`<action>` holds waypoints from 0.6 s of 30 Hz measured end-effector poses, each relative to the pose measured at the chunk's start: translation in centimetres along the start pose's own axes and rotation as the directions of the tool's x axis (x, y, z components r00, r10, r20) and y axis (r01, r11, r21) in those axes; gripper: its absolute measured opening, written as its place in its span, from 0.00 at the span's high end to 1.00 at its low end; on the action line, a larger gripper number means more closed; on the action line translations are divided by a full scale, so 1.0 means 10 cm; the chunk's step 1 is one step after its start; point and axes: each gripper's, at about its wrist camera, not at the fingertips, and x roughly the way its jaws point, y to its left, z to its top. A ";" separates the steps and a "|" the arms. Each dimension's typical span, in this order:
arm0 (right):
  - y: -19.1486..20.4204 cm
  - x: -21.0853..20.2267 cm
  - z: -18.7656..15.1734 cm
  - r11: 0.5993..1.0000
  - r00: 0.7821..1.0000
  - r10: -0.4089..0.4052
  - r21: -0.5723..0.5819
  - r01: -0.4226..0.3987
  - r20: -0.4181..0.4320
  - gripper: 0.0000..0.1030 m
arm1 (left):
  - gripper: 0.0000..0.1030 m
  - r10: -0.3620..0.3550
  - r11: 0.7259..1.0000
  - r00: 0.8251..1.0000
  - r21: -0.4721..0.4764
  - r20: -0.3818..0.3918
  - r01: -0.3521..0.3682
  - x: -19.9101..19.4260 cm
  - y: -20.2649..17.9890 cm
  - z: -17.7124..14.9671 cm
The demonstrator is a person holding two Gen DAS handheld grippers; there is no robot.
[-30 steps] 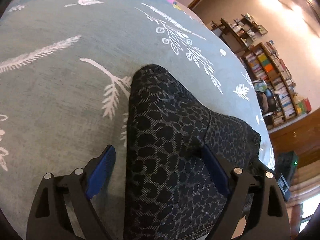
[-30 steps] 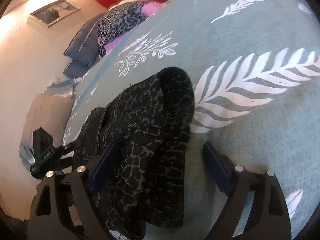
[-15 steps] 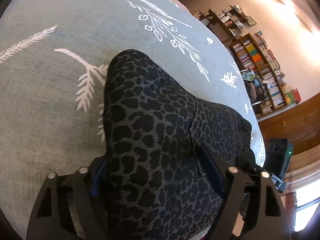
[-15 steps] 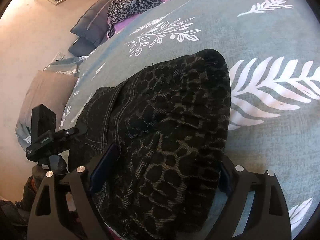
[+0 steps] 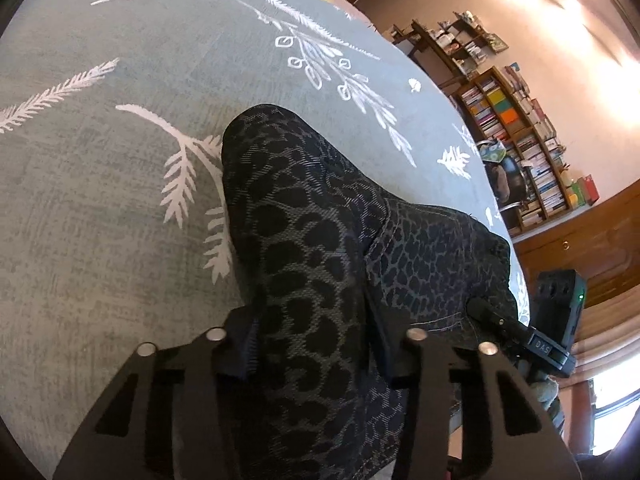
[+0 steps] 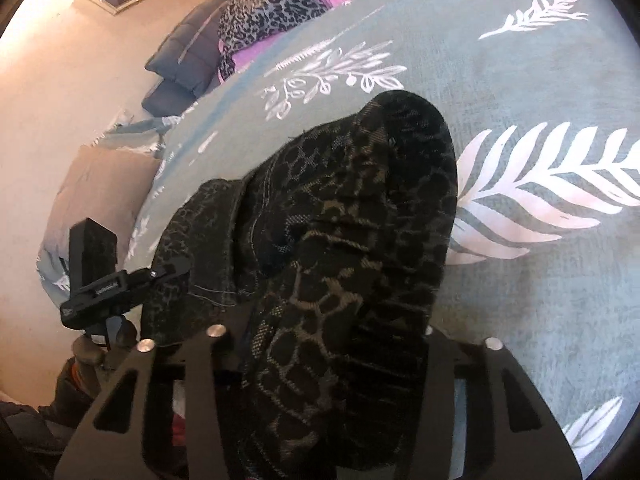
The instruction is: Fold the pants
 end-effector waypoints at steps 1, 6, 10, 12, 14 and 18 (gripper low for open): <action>0.02 -0.03 0.00 1.000 1.000 0.000 -0.004 0.000 0.011 0.56 | 0.63 0.003 1.000 1.000 0.012 0.007 -0.003 -0.02 -0.04 0.00; 0.15 -0.22 0.08 0.999 0.997 0.016 -0.032 -0.013 0.069 0.61 | 0.67 0.013 0.997 0.999 0.071 0.039 -0.016 -0.11 -0.26 0.03; 0.19 -0.34 0.20 0.999 0.994 0.025 -0.047 -0.020 0.106 0.62 | 0.69 -0.005 0.996 0.998 0.094 0.056 0.000 -0.14 -0.40 0.14; 0.19 -0.38 0.26 0.998 0.992 0.013 -0.059 -0.005 0.122 0.62 | 0.69 -0.007 0.994 0.998 0.108 0.062 0.000 -0.11 -0.48 0.22; 0.16 -0.42 0.38 0.999 0.990 0.009 -0.053 -0.002 0.139 0.62 | 0.69 -0.009 0.993 0.998 0.119 0.068 0.001 -0.07 -0.56 0.31; 0.10 -0.51 0.61 0.998 0.983 -0.001 -0.057 0.012 0.183 0.62 | 0.69 -0.021 0.988 0.996 0.151 0.084 0.008 0.05 -0.76 0.57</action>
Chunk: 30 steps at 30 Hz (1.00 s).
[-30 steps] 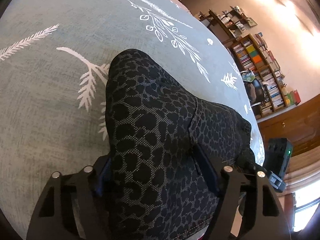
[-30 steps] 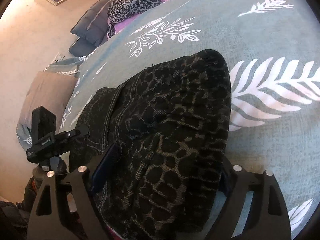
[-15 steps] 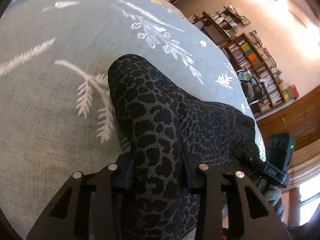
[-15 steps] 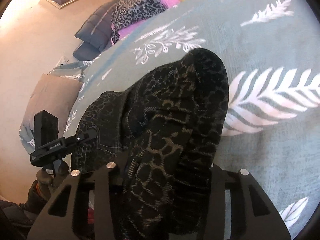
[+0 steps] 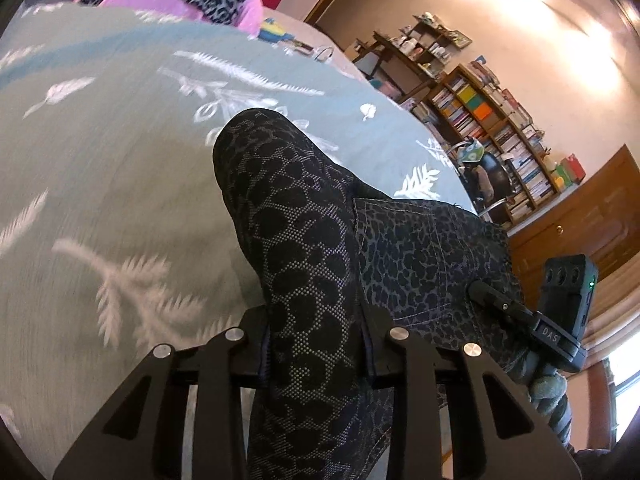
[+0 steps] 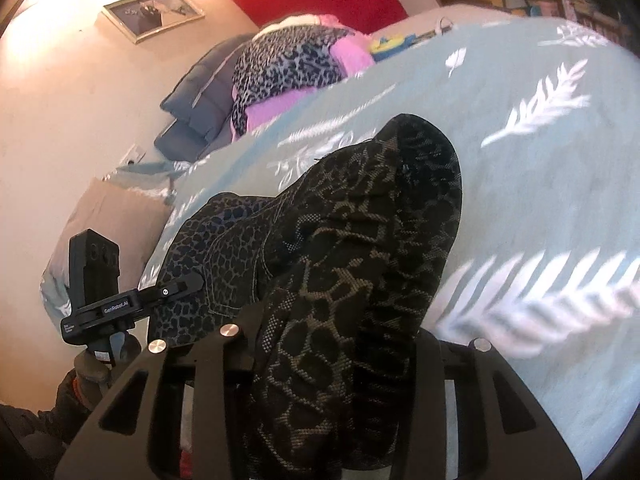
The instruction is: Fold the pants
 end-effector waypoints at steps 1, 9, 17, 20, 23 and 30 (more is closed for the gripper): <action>-0.04 -0.01 0.08 1.000 1.000 -0.005 -0.002 0.005 0.014 0.62 | 0.69 -0.002 1.000 1.000 0.009 0.004 0.002 0.05 -0.04 0.08; -0.45 0.11 0.70 0.998 0.996 -0.037 0.052 0.033 0.077 0.62 | 0.69 -0.014 0.998 1.000 0.058 0.005 0.013 0.59 -0.29 0.73; -0.92 0.24 1.14 0.994 0.992 -0.084 0.080 0.076 0.100 0.62 | 0.69 -0.019 0.996 0.999 0.086 -0.026 0.021 1.25 -0.51 1.25; -1.12 0.33 1.27 0.991 0.989 -0.104 0.093 0.094 0.102 0.62 | 0.69 -0.021 0.996 0.999 0.091 -0.037 0.024 1.49 -0.55 1.41; -1.13 0.32 1.33 0.988 0.986 -0.123 0.102 0.112 0.108 0.62 | 0.69 -0.024 0.995 0.999 0.099 -0.048 0.029 1.69 -0.59 1.50; -1.24 0.36 1.33 0.983 0.983 -0.157 0.116 0.145 0.097 0.62 | 0.69 -0.023 0.994 0.998 0.109 -0.062 0.030 2.14 -0.58 1.63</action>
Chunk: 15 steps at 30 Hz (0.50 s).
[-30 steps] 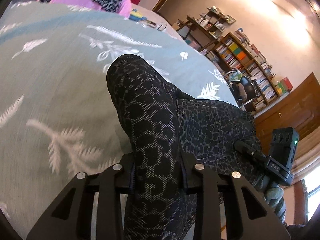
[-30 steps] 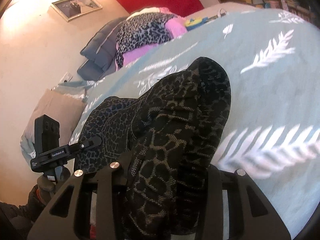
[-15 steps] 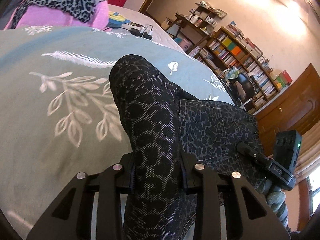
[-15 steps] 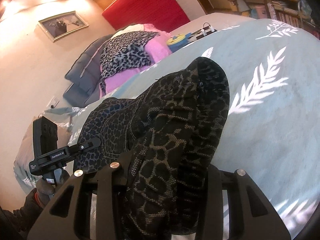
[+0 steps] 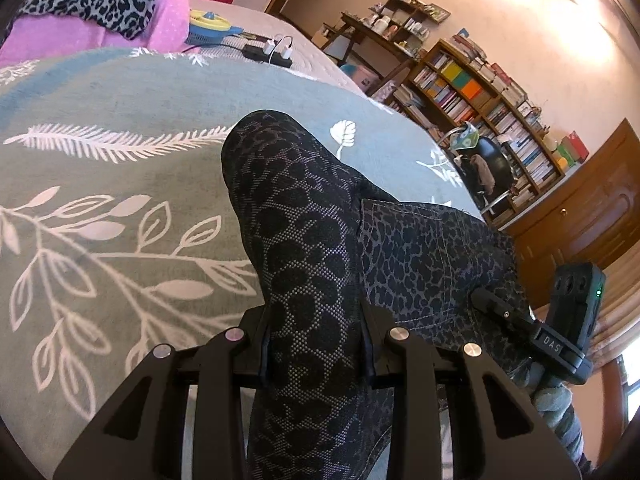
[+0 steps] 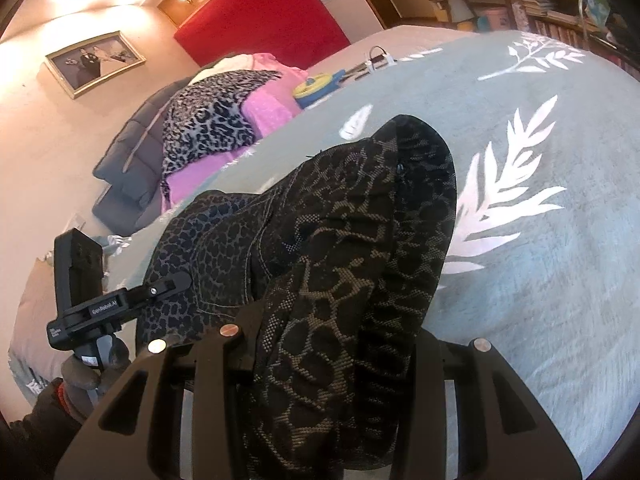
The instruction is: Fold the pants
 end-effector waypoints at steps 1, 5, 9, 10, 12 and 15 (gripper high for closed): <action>-0.06 0.05 -0.01 1.000 1.000 -0.003 0.003 0.003 -0.007 0.62 | 0.69 0.016 1.000 1.000 0.006 -0.005 -0.016 0.07 0.00 0.00; -0.22 0.15 -0.10 1.000 1.000 -0.012 0.023 0.012 -0.022 0.58 | 0.60 0.072 0.997 0.997 0.030 -0.027 -0.072 0.25 0.06 -0.06; -0.27 0.17 -0.17 0.998 0.999 -0.031 0.052 0.033 -0.031 0.50 | 0.47 0.125 0.990 0.992 0.066 -0.030 -0.123 0.30 0.09 -0.11; -0.27 0.14 -0.18 0.997 0.998 -0.051 0.055 0.053 -0.023 0.44 | 0.42 0.135 0.989 0.990 0.069 -0.025 -0.133 0.28 0.08 -0.11; -0.24 0.02 -0.18 0.993 0.994 -0.104 0.058 0.103 0.015 0.40 | 0.35 0.184 0.980 0.983 0.074 -0.007 -0.183 0.23 0.07 -0.10; -0.15 -0.23 -0.15 0.984 0.980 -0.177 0.049 0.173 0.096 0.40 | 0.35 0.260 0.959 0.966 0.109 0.019 -0.260 0.16 0.02 -0.09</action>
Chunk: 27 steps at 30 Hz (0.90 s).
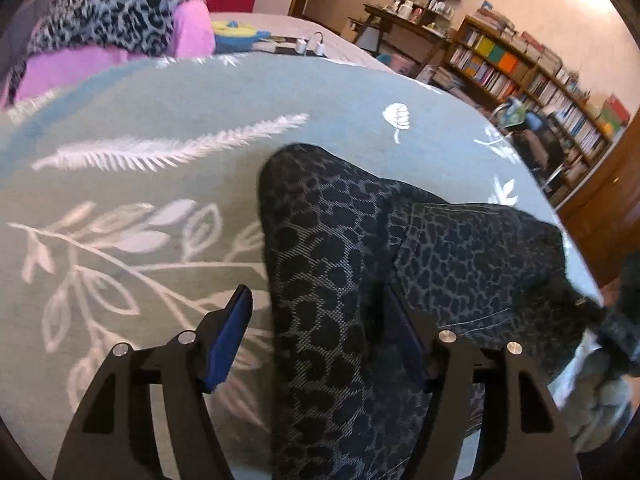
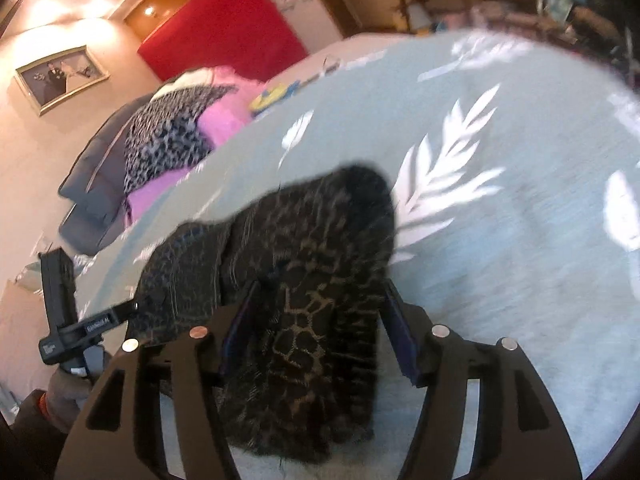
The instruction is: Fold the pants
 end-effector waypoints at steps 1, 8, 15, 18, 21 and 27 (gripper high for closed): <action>0.04 -0.06 0.01 0.999 0.999 -0.029 -0.018 0.030 0.024 0.40 | 0.35 0.035 0.999 0.999 0.011 0.015 -0.035 -0.06 -0.01 0.01; 0.56 -0.20 0.04 0.979 0.994 -0.021 -0.197 0.041 0.103 0.40 | 0.35 0.047 0.998 0.988 0.033 0.147 -0.053 -0.45 -0.17 0.09; 0.46 0.30 0.10 0.984 0.999 -0.033 -0.172 0.036 0.021 0.40 | 0.35 0.019 0.996 0.996 0.083 0.088 -0.026 -0.14 -0.28 0.08; 0.28 0.58 0.10 0.987 0.998 -0.044 -0.155 0.037 -0.040 0.41 | 0.35 0.038 0.996 0.997 0.083 0.070 -0.044 0.05 -0.23 0.05; 0.21 0.70 0.08 0.985 0.998 -0.037 -0.168 0.028 -0.049 0.40 | 0.35 0.047 0.994 0.996 0.097 0.078 -0.055 0.16 -0.20 0.00; 0.26 0.66 0.05 0.976 0.997 -0.065 -0.208 0.056 -0.039 0.40 | 0.32 0.083 0.992 0.995 0.095 0.055 -0.088 0.14 -0.20 -0.02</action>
